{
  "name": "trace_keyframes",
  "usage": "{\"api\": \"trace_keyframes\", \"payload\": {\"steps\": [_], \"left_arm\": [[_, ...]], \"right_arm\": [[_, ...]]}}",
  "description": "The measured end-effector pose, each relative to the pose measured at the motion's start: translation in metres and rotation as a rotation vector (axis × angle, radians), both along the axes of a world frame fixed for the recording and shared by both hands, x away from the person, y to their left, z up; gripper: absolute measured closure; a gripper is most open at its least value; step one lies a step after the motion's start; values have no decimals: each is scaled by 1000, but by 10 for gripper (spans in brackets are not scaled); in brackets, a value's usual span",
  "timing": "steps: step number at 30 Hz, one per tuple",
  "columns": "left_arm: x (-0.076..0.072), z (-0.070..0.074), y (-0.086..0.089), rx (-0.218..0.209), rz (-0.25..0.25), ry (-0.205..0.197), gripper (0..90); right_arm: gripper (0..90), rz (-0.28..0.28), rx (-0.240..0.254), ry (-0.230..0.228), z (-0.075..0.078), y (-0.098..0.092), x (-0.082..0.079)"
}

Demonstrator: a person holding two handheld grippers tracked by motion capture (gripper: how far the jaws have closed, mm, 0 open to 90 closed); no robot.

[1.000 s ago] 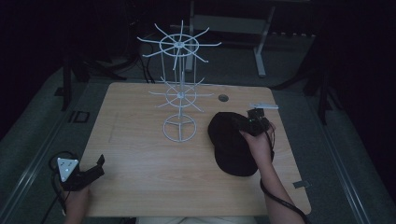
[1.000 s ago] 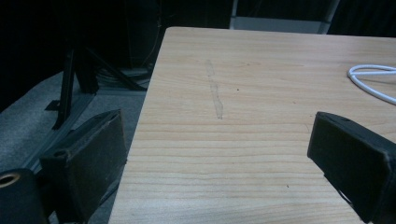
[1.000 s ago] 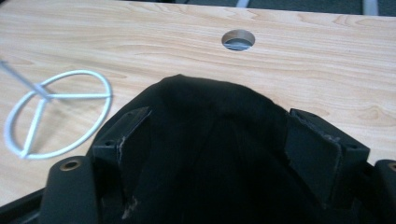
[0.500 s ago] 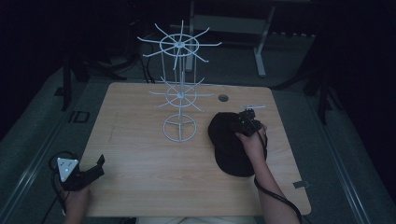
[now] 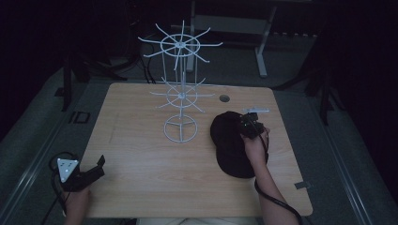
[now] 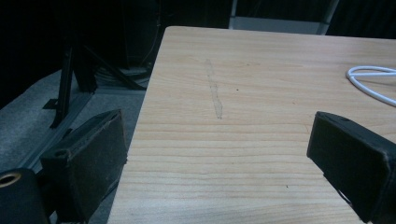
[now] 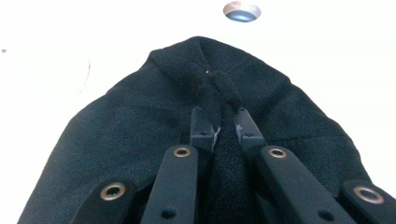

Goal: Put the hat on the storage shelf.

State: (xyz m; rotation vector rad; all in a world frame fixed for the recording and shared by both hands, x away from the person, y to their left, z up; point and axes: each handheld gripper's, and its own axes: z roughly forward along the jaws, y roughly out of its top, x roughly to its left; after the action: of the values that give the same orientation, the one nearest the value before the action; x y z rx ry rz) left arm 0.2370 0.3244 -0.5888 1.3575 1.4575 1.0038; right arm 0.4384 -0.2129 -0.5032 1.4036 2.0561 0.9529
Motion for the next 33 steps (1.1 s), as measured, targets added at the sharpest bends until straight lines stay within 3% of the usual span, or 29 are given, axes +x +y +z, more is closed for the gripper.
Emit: {"api": "trace_keyframes", "payload": {"steps": [5, 13, 25, 33], "left_arm": [[0, 0, 0, 3, 2, 0, 52], [0, 0, 0, 3, 0, -2, 52], [0, 0, 0, 7, 1, -3, 52], [0, 0, -1, 9, 1, -3, 52]], "right_arm": [[826, -7, 40, -40, 7, -8, -9], [826, 20, 89, -125, 30, -22, -35], [827, 35, 130, -260, 65, -43, -75], [827, 60, 155, -325, 88, -50, -98]]}}
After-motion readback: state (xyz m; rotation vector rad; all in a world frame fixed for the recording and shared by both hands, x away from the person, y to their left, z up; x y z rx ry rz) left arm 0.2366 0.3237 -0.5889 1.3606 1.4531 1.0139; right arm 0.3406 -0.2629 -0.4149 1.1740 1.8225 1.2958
